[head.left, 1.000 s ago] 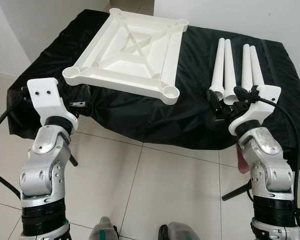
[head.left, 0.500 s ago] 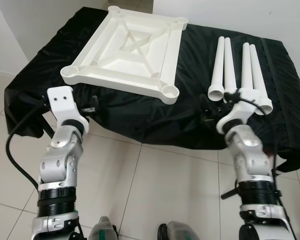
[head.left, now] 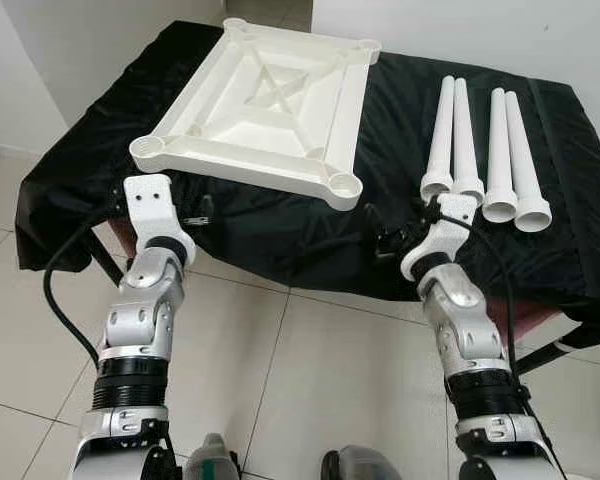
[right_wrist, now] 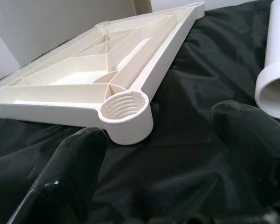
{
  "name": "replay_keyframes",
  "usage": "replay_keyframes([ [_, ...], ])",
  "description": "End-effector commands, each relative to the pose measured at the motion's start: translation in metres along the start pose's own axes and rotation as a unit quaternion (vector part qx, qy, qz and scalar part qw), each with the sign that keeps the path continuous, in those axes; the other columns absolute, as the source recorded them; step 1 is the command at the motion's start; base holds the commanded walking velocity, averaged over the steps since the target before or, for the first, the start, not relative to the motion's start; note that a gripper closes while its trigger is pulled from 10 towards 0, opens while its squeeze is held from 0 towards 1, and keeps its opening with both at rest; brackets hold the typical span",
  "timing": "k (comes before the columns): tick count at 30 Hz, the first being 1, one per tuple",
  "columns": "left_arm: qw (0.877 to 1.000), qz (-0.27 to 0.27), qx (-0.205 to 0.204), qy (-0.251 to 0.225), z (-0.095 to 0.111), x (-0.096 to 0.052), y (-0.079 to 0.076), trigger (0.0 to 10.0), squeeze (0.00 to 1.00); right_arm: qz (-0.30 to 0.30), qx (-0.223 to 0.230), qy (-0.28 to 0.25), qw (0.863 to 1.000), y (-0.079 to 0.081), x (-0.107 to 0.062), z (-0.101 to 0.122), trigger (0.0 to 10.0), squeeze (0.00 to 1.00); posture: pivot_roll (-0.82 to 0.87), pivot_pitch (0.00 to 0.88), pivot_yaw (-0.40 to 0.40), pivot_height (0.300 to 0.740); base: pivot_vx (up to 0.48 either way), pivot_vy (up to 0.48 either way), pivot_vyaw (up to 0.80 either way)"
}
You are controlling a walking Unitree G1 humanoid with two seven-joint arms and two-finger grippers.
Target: Building children table
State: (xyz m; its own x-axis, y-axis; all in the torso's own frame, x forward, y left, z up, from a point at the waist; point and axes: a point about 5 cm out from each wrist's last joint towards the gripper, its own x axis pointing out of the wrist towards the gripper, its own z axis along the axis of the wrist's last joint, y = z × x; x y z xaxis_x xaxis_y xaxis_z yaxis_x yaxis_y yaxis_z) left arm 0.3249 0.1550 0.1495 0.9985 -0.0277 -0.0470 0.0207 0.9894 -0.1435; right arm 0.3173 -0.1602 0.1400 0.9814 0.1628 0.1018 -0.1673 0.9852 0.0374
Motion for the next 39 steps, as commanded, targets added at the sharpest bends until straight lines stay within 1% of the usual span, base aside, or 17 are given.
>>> replay_keyframes([
  [1,0.998,-0.065,-0.009,-0.015,0.002,-0.003,-0.009,10.0,1.00,-0.010,0.000,-0.017,1.000,-0.001,0.002,0.006,10.0,1.00,-0.09,0.002,0.027,0.740,0.000,0.000,0.00],
  [2,0.998,-0.060,-0.012,-0.016,0.002,-0.003,-0.009,10.0,1.00,-0.016,-0.008,-0.017,1.000,-0.001,0.003,0.007,10.0,1.00,-0.09,0.002,0.027,0.740,0.000,0.000,0.00],
  [4,0.998,-0.062,0.017,-0.024,0.004,-0.005,-0.012,10.0,1.00,-0.010,-0.012,-0.021,1.000,-0.001,0.004,0.008,10.0,1.00,-0.09,0.002,0.030,0.740,0.000,0.000,0.00],
  [5,0.998,-0.062,0.017,-0.024,0.004,-0.005,-0.012,10.0,1.00,-0.010,-0.012,-0.021,1.000,-0.001,0.004,0.008,10.0,1.00,-0.09,0.002,0.030,0.740,0.000,0.000,0.00],
  [6,0.997,-0.035,0.056,-0.029,0.007,-0.004,-0.009,10.0,0.00,-0.014,-0.024,-0.024,0.999,-0.003,0.004,0.009,10.0,0.00,-0.08,0.000,0.026,0.740,0.000,0.000,0.00],
  [8,0.997,-0.034,0.056,-0.037,0.010,-0.005,-0.007,10.0,0.00,-0.011,-0.018,-0.025,0.999,-0.004,0.004,0.009,10.0,0.00,-0.08,0.000,0.026,0.740,0.000,0.000,0.00],
  [11,0.995,-0.014,0.077,-0.056,0.015,-0.005,0.002,10.0,0.00,-0.027,-0.029,-0.030,0.999,-0.007,0.003,0.009,10.0,0.00,-0.07,0.002,0.024,0.740,0.000,0.000,0.00],
  [15,0.996,-0.010,0.073,-0.052,0.014,-0.006,0.008,10.0,0.00,-0.023,-0.020,-0.034,0.999,-0.006,0.001,0.009,10.0,0.00,-0.07,0.000,0.016,0.740,0.000,0.000,0.00],
  [19,0.996,-0.005,0.073,-0.046,0.014,-0.007,0.010,10.0,0.00,-0.020,-0.026,-0.034,0.999,-0.005,0.000,0.007,10.0,0.00,-0.06,0.000,0.010,0.740,0.000,0.000,0.00],
  [26,0.996,-0.009,0.070,-0.053,0.014,-0.009,0.010,10.0,0.00,-0.015,-0.027,-0.039,0.999,-0.004,0.004,0.009,10.0,0.00,-0.05,0.000,0.001,0.740,0.000,0.000,0.00],
  [27,0.996,-0.008,0.067,-0.054,0.014,-0.010,0.009,10.0,0.00,-0.013,-0.026,-0.041,0.999,-0.004,0.006,0.010,10.0,0.00,-0.04,0.000,-0.010,0.740,0.000,0.000,0.00],
  [35,0.997,-0.005,0.059,-0.057,0.014,-0.009,0.011,10.0,0.00,-0.006,-0.030,-0.043,0.999,-0.002,0.009,0.011,10.0,0.00,-0.04,0.000,-0.024,0.740,0.000,0.000,0.00],
  [39,0.996,0.001,0.055,-0.065,0.018,-0.009,0.013,10.0,0.00,0.001,-0.029,-0.049,0.998,-0.001,0.013,0.013,10.0,0.00,-0.03,0.000,-0.030,0.740,0.000,0.000,0.00],
])
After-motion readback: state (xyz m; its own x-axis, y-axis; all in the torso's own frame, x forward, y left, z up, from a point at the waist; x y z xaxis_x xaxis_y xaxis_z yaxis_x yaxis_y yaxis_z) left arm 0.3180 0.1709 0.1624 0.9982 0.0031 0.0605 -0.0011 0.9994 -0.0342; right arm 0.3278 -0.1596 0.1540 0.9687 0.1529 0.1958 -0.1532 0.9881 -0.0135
